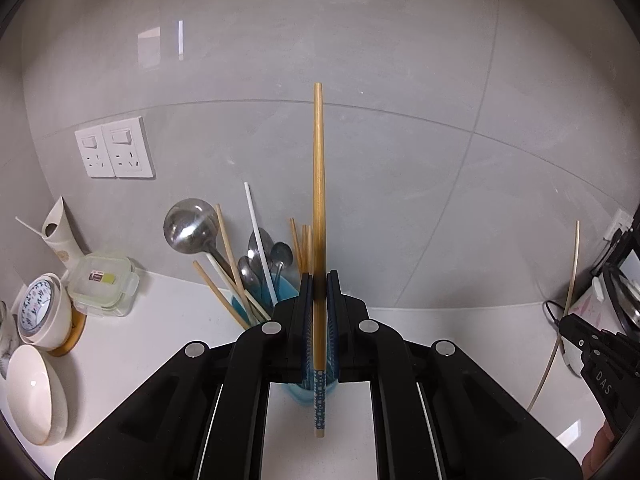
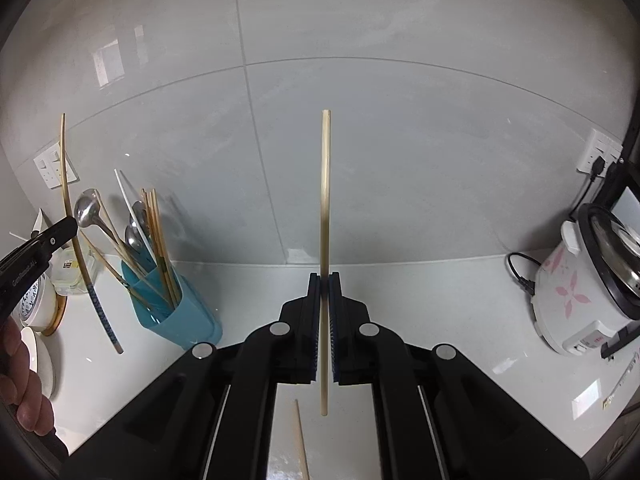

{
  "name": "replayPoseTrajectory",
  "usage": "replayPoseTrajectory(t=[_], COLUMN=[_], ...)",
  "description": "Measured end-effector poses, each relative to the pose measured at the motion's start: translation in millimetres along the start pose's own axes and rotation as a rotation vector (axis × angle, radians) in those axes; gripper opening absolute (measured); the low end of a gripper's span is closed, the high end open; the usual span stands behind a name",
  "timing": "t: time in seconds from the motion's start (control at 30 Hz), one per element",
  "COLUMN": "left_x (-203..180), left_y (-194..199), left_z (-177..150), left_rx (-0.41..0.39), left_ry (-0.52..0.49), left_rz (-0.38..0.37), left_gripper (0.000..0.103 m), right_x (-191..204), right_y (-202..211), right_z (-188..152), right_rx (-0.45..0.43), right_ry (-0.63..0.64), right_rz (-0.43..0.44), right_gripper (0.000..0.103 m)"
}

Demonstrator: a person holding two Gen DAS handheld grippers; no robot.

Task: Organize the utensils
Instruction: 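Lower the left tool's chopstick into the caddy and open the left tool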

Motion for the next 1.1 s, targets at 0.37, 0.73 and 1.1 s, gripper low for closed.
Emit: replayPoseTrajectory(t=[0.37, 0.73, 1.1], left_x=[1.2, 16.0, 40.7], left_y=[-51.7, -90.9, -64.8], left_z=[11.5, -7.6, -12.2], left_rx=[-0.007, 0.089, 0.128], left_ry=[-0.007, -0.006, 0.003], left_rz=[-0.006, 0.039, 0.109], left_gripper=[0.006, 0.007, 0.064], right_x=[15.5, 28.2, 58.4], right_y=[-37.6, -67.8, -75.4], right_z=[26.9, 33.5, 51.5], right_rx=[-0.007, 0.022, 0.001], right_ry=[0.021, 0.043, 0.074], right_rz=[0.029, 0.050, 0.103], right_gripper=[0.003, 0.003, 0.003])
Point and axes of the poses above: each gripper's, at about its wrist camera, not at the fingertips, and y roughly against the way its jaws point, x to its left, z to its top, the point moved 8 cm from there along -y, roughly the way its jaws point, and after that the axes turned 12 degrees about y, right-handed, at the moved point
